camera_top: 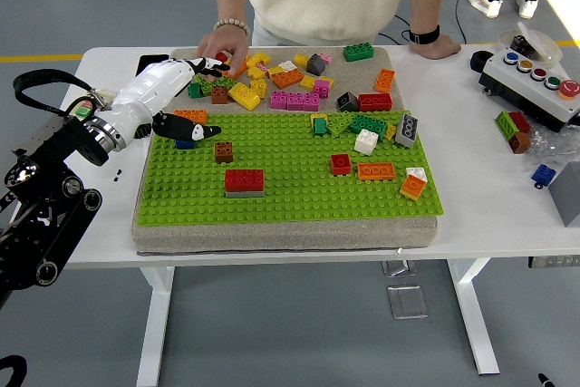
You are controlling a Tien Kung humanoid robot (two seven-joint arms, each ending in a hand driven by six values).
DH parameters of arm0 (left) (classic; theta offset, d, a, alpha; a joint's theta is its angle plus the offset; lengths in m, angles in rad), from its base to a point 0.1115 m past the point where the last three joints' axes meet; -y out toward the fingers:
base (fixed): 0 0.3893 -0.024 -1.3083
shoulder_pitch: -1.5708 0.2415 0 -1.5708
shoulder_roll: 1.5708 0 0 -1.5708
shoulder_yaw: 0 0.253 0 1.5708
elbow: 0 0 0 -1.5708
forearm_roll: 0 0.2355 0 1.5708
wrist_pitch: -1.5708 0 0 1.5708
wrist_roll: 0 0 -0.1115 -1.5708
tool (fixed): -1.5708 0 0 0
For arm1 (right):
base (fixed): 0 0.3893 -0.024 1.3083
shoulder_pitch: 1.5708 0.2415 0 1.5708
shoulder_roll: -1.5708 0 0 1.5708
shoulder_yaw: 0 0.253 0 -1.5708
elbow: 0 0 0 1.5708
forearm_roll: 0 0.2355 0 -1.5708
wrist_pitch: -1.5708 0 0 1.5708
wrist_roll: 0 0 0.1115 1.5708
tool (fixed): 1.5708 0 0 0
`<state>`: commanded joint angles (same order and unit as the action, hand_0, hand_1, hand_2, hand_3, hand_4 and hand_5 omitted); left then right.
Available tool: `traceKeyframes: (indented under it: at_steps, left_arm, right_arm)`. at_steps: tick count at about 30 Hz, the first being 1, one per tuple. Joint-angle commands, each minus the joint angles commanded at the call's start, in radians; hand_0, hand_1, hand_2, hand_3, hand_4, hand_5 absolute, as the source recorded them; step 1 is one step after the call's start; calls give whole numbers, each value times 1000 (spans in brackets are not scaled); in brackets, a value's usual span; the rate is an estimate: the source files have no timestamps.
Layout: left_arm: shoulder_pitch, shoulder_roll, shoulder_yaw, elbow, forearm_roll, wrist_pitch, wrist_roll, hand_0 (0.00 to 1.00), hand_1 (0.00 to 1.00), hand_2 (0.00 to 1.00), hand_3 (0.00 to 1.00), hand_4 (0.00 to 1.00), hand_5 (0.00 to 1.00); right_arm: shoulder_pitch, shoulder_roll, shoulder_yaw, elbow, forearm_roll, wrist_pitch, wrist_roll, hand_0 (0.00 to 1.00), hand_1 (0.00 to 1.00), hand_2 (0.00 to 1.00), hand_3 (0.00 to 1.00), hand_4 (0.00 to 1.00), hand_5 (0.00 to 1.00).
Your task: Pick up the brick,pile it on top of brick,press brick,pick up the brick,pile it on top of brick,press brick
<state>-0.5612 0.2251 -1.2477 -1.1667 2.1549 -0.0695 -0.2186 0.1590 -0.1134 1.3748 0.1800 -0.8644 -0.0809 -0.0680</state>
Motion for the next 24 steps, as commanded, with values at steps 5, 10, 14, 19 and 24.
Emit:
traceKeyframes:
  at_steps: [5,10,14,19,24]
  left_arm:
    - [-41,-10,29,85,19,2,-2,811,771,754,790,872,121]
    - [-96,-20,76,189,27,-5,-13,795,754,734,747,861,127]
    - [-140,-26,132,275,28,-15,-22,785,746,711,689,797,111]
    - [-168,-31,177,337,26,-29,-24,770,736,686,648,755,117]
    - [-200,-46,214,399,13,-46,-23,770,736,686,648,755,117]
  right_arm:
    - [3,-1,-5,0,-3,0,0,752,675,723,734,998,646]
    - [6,-1,-10,0,-5,1,1,754,675,723,734,998,646]
    - [8,-3,-14,0,-7,1,1,755,676,723,734,998,646]
    - [9,-4,-17,0,-10,1,2,754,675,724,734,998,646]
    - [11,-5,-18,0,-12,2,5,754,675,724,734,998,646]
